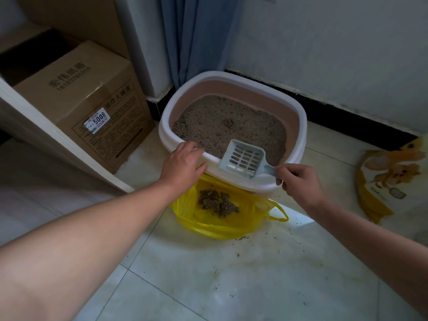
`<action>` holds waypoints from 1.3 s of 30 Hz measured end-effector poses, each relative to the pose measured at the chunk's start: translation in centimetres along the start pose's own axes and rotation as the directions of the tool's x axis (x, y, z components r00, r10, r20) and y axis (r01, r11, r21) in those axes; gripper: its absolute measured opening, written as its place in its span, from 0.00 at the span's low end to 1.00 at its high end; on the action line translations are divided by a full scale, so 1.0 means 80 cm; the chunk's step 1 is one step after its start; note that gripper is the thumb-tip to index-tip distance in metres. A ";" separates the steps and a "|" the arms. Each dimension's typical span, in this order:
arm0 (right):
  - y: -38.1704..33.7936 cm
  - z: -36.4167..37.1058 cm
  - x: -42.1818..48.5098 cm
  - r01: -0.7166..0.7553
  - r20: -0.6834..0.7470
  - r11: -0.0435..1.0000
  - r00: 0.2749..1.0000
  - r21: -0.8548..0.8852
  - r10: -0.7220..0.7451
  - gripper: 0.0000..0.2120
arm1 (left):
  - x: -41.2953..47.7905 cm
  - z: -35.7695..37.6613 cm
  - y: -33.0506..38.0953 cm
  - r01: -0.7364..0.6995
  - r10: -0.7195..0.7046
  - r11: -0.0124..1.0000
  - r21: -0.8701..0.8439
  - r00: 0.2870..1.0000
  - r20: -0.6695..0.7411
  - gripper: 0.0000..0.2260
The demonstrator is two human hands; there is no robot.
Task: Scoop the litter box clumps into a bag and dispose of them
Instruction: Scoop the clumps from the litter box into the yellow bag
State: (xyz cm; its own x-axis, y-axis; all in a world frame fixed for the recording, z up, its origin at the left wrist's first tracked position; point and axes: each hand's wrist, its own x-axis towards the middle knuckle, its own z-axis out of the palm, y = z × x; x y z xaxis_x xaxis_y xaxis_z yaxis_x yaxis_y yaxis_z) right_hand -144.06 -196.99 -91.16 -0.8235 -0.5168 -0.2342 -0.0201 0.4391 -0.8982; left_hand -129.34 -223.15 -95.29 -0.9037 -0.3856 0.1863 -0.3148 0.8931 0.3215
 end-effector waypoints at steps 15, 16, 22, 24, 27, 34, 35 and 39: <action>-0.015 0.008 0.127 -0.143 -0.154 0.675 0.987 -0.724 0.043 0.14 | 0.026 0.007 -0.024 -0.153 0.161 0.984 0.092 0.984 -0.082 0.16; -0.012 0.012 0.142 -0.156 -0.158 0.673 0.986 -0.723 0.059 0.14 | 0.026 0.009 -0.026 -0.162 0.171 0.982 0.102 0.982 -0.085 0.17; -0.016 0.029 0.216 -0.172 -0.127 0.671 0.985 -0.721 0.116 0.12 | 0.030 0.019 -0.034 -0.191 0.208 0.972 0.139 0.971 -0.119 0.19; -0.021 0.037 0.237 -0.160 -0.096 0.644 0.986 -0.748 0.133 0.11 | 0.030 0.021 -0.035 -0.204 0.224 0.967 0.156 0.966 -0.127 0.19; -0.038 0.056 0.263 -0.128 -0.050 0.588 0.988 -0.798 0.146 0.08 | 0.031 0.025 -0.037 -0.197 0.219 0.967 0.159 0.966 -0.137 0.19; -0.077 0.127 0.314 -0.024 0.098 0.613 0.982 -0.790 0.165 0.12 | 0.031 0.029 -0.037 -0.177 0.201 0.971 0.162 0.969 -0.143 0.19; -0.079 0.138 0.317 -0.016 0.110 0.624 0.981 -0.781 0.162 0.12 | 0.031 0.030 -0.037 -0.174 0.199 0.971 0.166 0.969 -0.144 0.19; -0.072 0.181 0.320 -0.005 0.104 0.699 0.988 -0.715 0.113 0.12 | 0.031 0.031 -0.036 -0.168 0.195 0.973 0.161 0.965 -0.175 0.19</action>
State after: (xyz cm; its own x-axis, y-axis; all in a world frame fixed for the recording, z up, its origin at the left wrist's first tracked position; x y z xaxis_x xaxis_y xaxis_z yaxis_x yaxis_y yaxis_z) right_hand -156.82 -223.40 -97.38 -0.7572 -0.5371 -0.3718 -0.4150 0.8351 -0.3611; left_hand -131.37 -226.10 -98.04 -0.8826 -0.2383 0.4053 -0.2015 0.9706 0.1319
